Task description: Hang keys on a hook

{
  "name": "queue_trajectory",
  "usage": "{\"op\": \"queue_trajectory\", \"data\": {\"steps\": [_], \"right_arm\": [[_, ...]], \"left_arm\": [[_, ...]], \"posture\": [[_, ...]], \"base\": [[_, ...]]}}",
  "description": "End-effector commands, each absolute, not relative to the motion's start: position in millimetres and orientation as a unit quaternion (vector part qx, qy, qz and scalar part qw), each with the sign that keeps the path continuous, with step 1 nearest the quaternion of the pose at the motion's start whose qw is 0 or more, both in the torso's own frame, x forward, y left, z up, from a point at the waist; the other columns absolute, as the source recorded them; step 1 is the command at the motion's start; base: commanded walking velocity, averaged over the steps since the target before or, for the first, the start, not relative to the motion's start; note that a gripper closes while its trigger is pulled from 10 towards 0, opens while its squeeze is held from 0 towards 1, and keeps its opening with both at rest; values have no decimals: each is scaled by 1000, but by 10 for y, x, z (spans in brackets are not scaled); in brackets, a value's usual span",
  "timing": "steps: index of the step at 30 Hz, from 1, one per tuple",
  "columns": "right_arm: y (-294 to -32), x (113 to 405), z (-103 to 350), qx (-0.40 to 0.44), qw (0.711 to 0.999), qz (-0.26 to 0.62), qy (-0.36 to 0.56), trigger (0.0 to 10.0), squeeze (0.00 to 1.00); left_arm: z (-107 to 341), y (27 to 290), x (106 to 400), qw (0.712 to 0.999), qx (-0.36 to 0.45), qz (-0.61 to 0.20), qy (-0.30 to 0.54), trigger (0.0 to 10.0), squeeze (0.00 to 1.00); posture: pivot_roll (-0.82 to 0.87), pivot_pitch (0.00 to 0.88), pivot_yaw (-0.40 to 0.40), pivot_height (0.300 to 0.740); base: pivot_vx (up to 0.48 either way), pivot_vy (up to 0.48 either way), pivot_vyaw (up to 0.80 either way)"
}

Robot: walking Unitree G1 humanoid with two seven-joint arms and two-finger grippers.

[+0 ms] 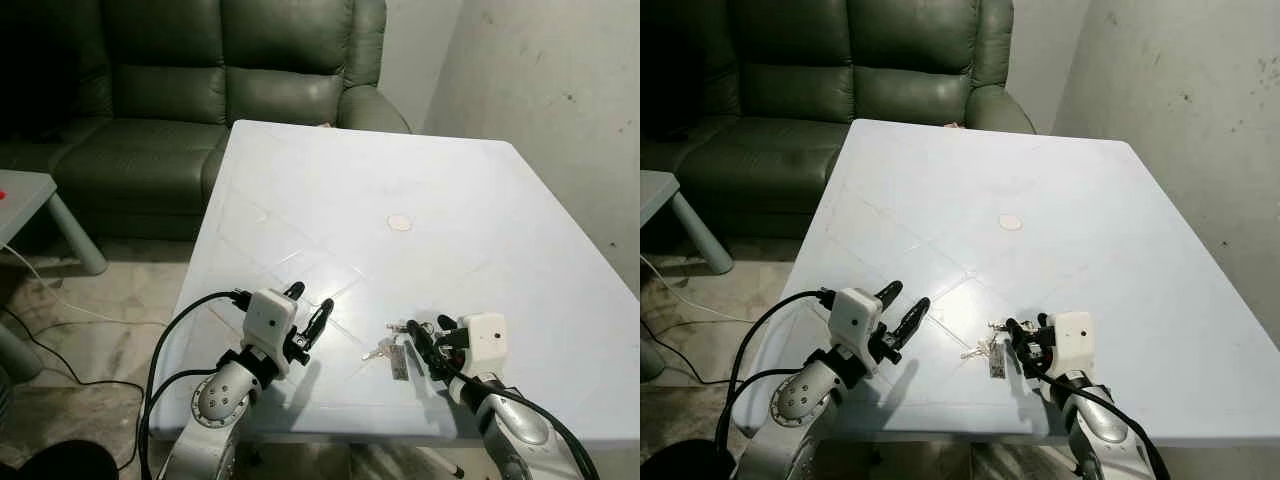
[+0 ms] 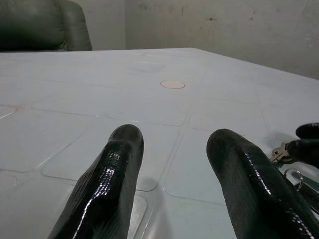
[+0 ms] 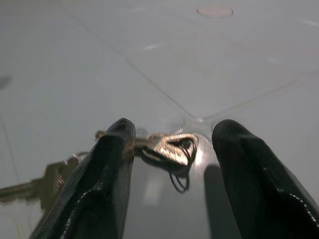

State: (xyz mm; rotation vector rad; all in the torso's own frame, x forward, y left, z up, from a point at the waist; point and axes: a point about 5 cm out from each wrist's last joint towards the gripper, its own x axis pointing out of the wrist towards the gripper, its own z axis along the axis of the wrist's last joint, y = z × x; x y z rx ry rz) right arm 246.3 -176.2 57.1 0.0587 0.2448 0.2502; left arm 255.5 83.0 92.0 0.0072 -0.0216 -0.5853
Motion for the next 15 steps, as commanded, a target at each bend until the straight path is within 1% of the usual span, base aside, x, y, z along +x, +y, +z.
{"op": "queue_trajectory", "data": {"steps": [1,3,4,5,6,8,9,15], "right_arm": [[-1797,2459,531,20,983,119,138,8118,0],[-1799,2444,501,18,982,122,145,8196,0],[-1800,2441,497,18,982,122,145,6941,0],[-1799,2439,495,18,982,123,145,6941,0],[-1796,2433,491,17,982,124,144,3373,0],[-1796,2432,489,16,982,124,144,3294,0],[-1795,2426,489,17,982,126,140,0,0],[-1790,2415,498,21,982,131,132,0,0]], "left_arm": [[968,804,2550,956,3,-293,-18,10000,0],[973,805,2555,956,3,-292,-18,10000,0],[975,804,2556,956,2,-292,-19,10000,0],[977,805,2557,956,2,-292,-19,10000,0],[977,806,2558,956,2,-292,-19,10000,0],[977,806,2558,956,2,-292,-19,10000,0],[978,805,2559,956,1,-292,-19,10000,0],[983,794,2557,956,0,-292,-20,10000,0]], "posture": [[-87,15,-62,740],[-87,17,-60,740],[-87,17,-60,740],[-88,17,-60,740],[-88,17,-60,740],[-88,17,-60,740],[-88,17,-60,740],[-89,17,-59,740]], "base": [[0,0,0],[0,0,0],[0,0,0],[0,0,0],[0,0,0],[0,0,0],[0,0,0],[0,0,0]]}}
